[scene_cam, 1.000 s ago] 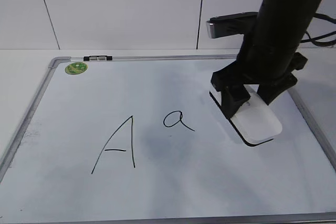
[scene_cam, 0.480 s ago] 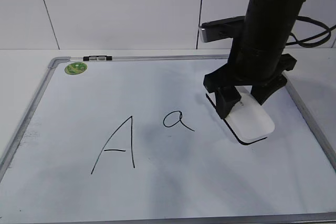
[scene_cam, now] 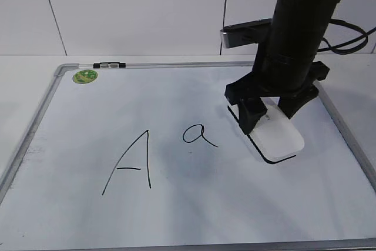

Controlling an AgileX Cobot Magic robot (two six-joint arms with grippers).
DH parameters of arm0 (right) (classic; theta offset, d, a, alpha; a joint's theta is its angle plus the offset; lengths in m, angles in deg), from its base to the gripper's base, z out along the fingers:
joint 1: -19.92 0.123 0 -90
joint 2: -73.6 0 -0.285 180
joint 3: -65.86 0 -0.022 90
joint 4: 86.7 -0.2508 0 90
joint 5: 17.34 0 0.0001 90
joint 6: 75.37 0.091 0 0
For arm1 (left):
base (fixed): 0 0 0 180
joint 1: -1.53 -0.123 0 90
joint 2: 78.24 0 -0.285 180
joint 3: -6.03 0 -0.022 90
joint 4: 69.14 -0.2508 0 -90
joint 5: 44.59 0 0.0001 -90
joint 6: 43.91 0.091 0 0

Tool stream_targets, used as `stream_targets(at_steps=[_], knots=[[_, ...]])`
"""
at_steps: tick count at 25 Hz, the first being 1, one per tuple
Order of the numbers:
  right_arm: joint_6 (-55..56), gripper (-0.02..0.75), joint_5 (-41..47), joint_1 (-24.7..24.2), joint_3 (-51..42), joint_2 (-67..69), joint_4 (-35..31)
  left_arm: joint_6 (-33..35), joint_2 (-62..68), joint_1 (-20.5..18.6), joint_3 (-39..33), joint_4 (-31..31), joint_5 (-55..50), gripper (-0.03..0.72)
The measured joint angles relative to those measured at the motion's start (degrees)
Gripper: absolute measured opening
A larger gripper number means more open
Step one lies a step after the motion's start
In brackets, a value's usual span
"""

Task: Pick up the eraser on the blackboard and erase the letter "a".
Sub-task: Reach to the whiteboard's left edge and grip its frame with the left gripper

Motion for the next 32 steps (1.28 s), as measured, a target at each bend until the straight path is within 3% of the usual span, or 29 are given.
stream_targets(at_steps=[17,32], knots=[[0.00,0.532,0.00,0.00,0.09,1.12,-1.91,1.30,41.69,0.00,23.84,3.54,2.21,0.245],[-0.89,0.532,0.00,0.00,0.22,3.97,-3.09,5.95,63.64,1.28,32.78,8.46,2.45,0.245]])
